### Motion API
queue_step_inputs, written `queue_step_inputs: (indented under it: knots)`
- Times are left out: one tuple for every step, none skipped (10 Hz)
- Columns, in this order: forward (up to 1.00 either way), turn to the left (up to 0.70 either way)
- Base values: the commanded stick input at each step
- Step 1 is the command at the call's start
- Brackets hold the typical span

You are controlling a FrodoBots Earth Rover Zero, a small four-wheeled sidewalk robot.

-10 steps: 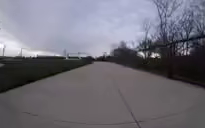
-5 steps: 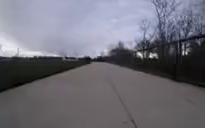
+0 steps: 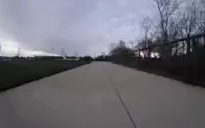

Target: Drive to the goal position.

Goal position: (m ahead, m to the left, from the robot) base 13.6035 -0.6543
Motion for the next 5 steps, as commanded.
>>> queue_step_inputs:
  knots:
    - [1.0, -0.11]
    - [1.0, -0.35]
    - [1.0, -0.36]
    - [1.0, -0.21]
    - [1.0, 0.0]
